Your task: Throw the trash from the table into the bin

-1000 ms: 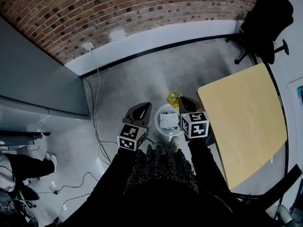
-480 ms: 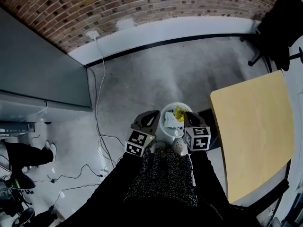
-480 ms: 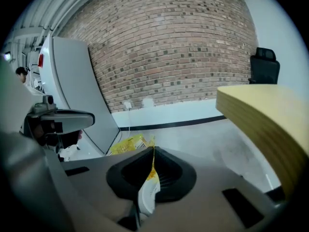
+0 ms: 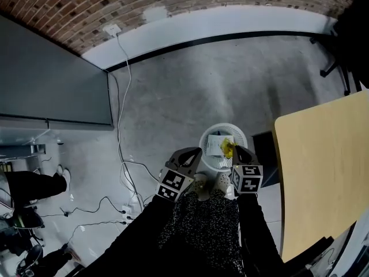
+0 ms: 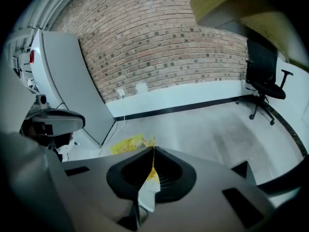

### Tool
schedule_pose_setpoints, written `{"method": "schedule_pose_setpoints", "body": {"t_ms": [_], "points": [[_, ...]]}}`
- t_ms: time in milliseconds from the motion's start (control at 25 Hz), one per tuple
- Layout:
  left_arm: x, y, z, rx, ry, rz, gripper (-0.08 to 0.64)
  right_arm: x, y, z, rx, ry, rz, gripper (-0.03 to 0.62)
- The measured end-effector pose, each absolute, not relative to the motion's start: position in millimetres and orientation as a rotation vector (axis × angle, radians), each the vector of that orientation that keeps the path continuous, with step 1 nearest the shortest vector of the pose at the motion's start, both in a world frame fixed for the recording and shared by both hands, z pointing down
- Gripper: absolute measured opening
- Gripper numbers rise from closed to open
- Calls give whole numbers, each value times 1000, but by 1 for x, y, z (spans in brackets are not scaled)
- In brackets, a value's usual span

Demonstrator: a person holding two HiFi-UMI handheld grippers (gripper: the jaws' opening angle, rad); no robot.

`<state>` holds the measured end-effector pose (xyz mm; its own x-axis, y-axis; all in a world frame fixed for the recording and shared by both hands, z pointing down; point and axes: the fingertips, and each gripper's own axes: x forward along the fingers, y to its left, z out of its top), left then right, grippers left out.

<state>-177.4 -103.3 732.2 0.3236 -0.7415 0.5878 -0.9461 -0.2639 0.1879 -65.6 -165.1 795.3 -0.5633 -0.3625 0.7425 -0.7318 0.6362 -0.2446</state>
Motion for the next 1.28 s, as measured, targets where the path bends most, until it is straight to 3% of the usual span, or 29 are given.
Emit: {"method": "schedule_pose_setpoints", "body": {"t_ms": [480,1000,1080,1200,1280], "points": [[-144,-123,818,2111,-1354,590,-2,-48,-171,885,797,-2146,703,20],[-143,-144,840,2101,-1359,566,-2,-53,-174,919,775,-2123,680,21],[-144,-144,841,2097,-1367,564,-2,-57,-170,926,747,-2116,683,40],[-146,-143,842,2090,-1379,561,-2,-61,-167,929,736,-2122,698,182],[-146,-142,841,2091,-1377,565,-2,-62,-167,927,735,-2126,706,192]]}}
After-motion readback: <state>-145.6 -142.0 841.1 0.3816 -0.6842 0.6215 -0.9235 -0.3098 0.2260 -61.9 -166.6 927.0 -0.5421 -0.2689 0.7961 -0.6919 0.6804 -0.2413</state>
